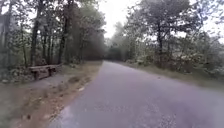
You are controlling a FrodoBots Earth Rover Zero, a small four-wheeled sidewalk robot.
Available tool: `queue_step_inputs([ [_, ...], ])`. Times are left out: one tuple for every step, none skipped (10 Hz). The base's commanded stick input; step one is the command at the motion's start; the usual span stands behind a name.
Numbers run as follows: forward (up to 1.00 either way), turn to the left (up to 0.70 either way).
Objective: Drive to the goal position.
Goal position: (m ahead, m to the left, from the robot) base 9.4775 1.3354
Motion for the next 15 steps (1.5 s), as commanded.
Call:
queue_step_inputs([
  [0.45,0.00],
  [0.45,0.00],
  [0.45,0.00],
  [0.45,0.00],
  [0.45,0.00],
  [0.45,0.00],
  [0.45,0.00],
  [0.45,0.00],
  [0.45,0.00],
  [0.45,0.00],
  [0.45,0.00],
  [0.45,0.00],
  [0.45,0.00],
  [0.45,0.00],
  [0.45,0.00],
])
